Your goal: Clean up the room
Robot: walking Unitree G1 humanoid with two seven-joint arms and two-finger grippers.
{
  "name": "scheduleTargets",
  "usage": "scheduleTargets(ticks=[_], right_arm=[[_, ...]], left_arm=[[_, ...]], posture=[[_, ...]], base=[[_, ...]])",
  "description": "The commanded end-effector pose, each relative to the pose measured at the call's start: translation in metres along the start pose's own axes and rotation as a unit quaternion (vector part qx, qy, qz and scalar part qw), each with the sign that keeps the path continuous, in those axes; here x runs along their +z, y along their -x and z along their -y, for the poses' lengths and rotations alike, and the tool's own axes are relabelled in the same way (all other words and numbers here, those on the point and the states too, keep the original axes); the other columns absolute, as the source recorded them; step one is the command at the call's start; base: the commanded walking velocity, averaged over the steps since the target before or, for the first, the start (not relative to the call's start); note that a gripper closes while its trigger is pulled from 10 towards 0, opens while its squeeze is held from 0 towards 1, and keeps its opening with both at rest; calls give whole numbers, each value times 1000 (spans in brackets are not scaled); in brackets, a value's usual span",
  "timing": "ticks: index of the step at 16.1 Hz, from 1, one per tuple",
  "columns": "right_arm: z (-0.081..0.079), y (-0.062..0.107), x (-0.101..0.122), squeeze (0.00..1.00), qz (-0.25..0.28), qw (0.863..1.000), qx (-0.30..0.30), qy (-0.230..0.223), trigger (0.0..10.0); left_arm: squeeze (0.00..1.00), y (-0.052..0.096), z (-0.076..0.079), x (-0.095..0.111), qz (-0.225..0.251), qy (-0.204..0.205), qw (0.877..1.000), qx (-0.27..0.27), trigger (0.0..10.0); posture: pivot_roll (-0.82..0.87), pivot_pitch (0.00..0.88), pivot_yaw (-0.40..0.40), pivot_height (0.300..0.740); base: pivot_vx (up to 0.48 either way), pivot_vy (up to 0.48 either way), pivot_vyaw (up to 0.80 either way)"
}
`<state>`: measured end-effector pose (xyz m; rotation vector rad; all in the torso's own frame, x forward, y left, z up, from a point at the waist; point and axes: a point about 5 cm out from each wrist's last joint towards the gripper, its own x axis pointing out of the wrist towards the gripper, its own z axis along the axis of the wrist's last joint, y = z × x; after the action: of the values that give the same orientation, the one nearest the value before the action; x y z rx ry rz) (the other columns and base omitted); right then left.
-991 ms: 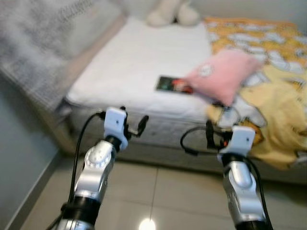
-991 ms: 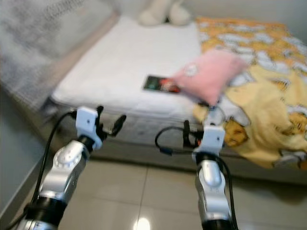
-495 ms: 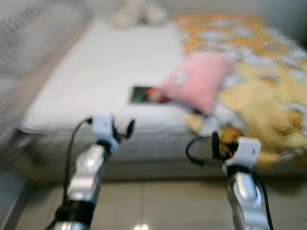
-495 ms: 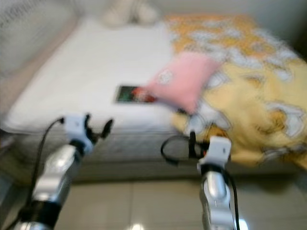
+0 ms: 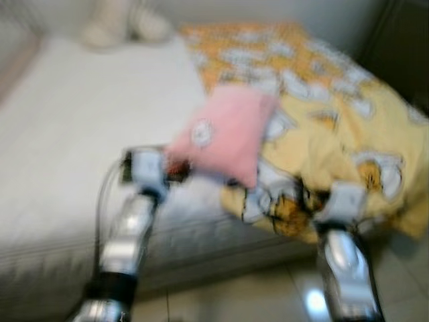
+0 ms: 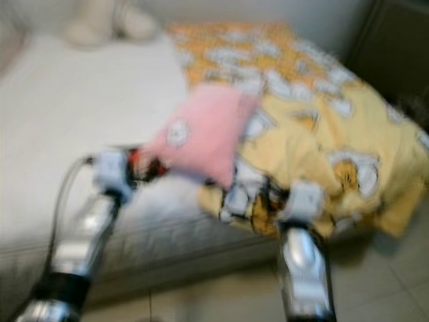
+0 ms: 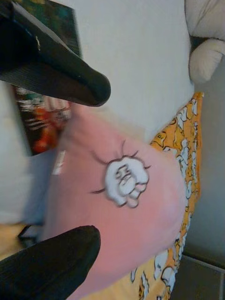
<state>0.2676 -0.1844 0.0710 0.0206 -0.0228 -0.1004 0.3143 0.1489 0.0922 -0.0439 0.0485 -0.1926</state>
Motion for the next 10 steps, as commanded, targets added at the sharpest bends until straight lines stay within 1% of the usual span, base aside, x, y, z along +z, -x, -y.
scheduleTargets(ticks=[1, 3, 6, 9, 10], right_arm=[[11, -2, 2, 0, 0, 1000, -14, 7, 10000], [10, -6, 3, 0, 3, 1000, -12, 7, 10000], [9, -14, 8, 0, 7, 1000, -12, 3, 10000], [5, -22, 18, 0, 21, 1000, -6, -6, 10000], [2, -32, 28, 0, 27, 999, -2, -24, 10000]], left_arm=[[0, -6, 11, 6, 11, -2, 1000, -13, 10000], [0, -12, 10, 13, 21, -2, 1000, -4, 10000], [0, -21, 5, 23, 35, 0, 999, 25, 10000], [0, -30, 8, 31, 39, -9, 999, 22, 10000], [0, -38, 11, 38, 42, -8, 999, 16, 10000]], posture=[[-70, 0, 12, 740], [-66, 0, 11, 740], [-67, 0, 14, 740], [-61, 0, 19, 740], [-56, 0, 22, 740]], base=[[461, 0, 0], [461, 0, 0], [458, 0, 0], [451, 0, 0], [450, 0, 0]])
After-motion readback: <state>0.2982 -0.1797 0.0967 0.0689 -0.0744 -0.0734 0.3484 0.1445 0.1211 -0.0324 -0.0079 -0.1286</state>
